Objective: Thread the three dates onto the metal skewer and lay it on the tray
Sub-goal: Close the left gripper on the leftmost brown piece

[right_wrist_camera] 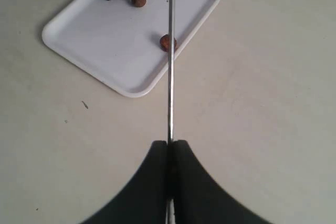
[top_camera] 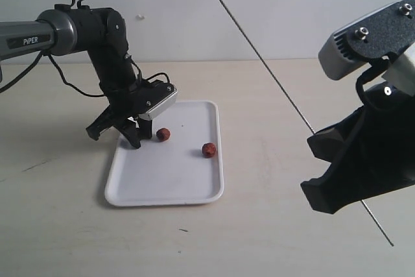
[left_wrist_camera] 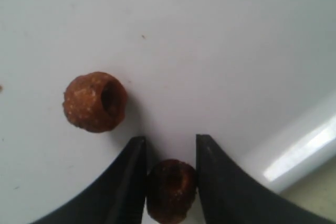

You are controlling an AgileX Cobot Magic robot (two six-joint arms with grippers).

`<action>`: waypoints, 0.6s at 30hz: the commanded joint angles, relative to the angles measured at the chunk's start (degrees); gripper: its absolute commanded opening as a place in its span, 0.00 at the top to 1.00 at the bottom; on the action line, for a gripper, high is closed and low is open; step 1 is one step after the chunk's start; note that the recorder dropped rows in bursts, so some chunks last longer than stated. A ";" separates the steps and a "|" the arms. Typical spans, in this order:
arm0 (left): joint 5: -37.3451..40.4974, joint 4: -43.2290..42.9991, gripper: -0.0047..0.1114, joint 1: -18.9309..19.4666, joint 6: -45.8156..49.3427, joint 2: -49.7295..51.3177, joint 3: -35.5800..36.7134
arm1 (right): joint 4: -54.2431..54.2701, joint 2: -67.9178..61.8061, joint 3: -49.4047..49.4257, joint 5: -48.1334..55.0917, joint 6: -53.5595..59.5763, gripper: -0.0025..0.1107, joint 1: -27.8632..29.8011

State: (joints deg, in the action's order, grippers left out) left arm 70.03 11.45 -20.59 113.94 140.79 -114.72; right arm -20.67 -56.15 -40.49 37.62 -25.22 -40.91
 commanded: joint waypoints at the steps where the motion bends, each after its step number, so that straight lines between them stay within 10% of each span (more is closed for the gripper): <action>1: -0.07 -0.79 0.69 -0.04 -0.48 0.77 0.16 | -0.50 -0.02 0.19 -0.10 -0.29 0.98 0.25; 18: -0.07 2.75 0.71 -0.04 -2.16 -1.61 0.16 | -0.28 -0.02 0.19 -0.11 -0.29 0.98 0.25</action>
State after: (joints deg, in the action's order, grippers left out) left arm 70.03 12.17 -20.59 112.45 140.54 -114.72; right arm -20.67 -56.15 -40.49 37.74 -25.22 -40.91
